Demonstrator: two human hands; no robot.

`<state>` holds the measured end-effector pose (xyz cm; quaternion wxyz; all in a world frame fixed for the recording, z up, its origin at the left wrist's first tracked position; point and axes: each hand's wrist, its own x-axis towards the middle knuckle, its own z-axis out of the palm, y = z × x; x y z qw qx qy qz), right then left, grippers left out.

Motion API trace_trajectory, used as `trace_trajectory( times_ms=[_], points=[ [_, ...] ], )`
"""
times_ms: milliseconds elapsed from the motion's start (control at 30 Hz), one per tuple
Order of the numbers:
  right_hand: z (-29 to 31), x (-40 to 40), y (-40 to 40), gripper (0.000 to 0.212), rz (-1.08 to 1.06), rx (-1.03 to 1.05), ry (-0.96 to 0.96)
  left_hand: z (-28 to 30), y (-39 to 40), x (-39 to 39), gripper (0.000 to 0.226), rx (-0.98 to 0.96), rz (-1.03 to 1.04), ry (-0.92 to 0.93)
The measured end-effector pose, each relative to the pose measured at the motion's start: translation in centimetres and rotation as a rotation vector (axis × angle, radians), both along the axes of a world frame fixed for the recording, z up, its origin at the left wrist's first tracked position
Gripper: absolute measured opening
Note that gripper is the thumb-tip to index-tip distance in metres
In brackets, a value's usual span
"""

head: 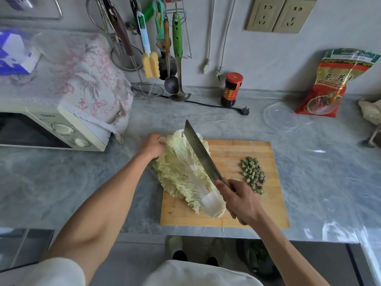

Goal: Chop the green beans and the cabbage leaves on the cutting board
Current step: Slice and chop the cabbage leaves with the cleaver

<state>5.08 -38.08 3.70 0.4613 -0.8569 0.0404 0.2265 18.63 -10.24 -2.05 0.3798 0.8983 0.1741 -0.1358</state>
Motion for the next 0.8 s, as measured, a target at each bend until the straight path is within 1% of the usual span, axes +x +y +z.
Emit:
trace_trajectory(
  times_ms=[67,100,133,167,200,233,267,300,367,400,567,667,733,800],
  points=[
    [-0.2,-0.3,0.1,0.06,-0.003,0.012,0.012,0.5,0.6,0.0,0.011,-0.03,0.069,-0.023],
    [-0.3,-0.3,0.1,0.059,-0.007,0.02,0.015,0.6,1.0,0.2,0.01,-0.081,0.127,-0.021],
    [-0.3,-0.4,0.2,0.058,-0.009,0.025,0.02,0.7,1.2,0.2,0.014,-0.165,0.192,0.001],
    [-0.3,-0.4,0.3,0.057,-0.009,0.026,0.026,0.7,1.3,0.0,0.016,-0.251,0.25,0.053],
    [-0.2,-0.5,0.3,0.058,-0.01,0.028,0.031,0.6,1.3,-0.3,0.014,-0.312,0.278,0.108],
    [-0.2,-0.5,0.4,0.059,-0.01,0.029,0.033,0.3,1.3,-0.6,0.015,-0.326,0.267,0.15],
    [-0.2,-0.5,0.5,0.061,-0.012,0.031,0.035,-0.1,1.3,-0.7,0.024,-0.304,0.241,0.174],
    [-0.1,-0.5,0.6,0.061,-0.012,0.032,0.036,-0.5,1.4,-1.0,0.034,-0.232,0.203,0.168],
    [-0.1,-0.6,0.7,0.061,-0.008,0.033,0.032,-0.8,1.3,-1.7,0.049,-0.065,0.138,0.088],
    [-0.1,-0.6,0.7,0.06,-0.009,0.036,0.034,-0.8,1.1,-2.0,0.052,-0.015,0.121,0.044],
    [0.0,-1.6,0.7,0.054,-0.03,0.108,0.105,-0.7,-1.2,-5.8,0.054,0.207,-0.004,-0.209],
    [0.1,-2.4,0.6,0.055,-0.01,0.096,0.132,-1.3,-3.8,-9.6,0.046,0.341,-0.219,-0.38],
    [0.1,-3.1,0.0,0.056,-0.001,0.075,0.155,-2.3,-5.7,-12.3,0.04,0.407,-0.348,-0.399],
    [0.0,-3.9,-0.9,0.057,-0.001,0.052,0.183,-3.3,-7.6,-15.0,0.043,0.447,-0.42,-0.381]
  ],
)
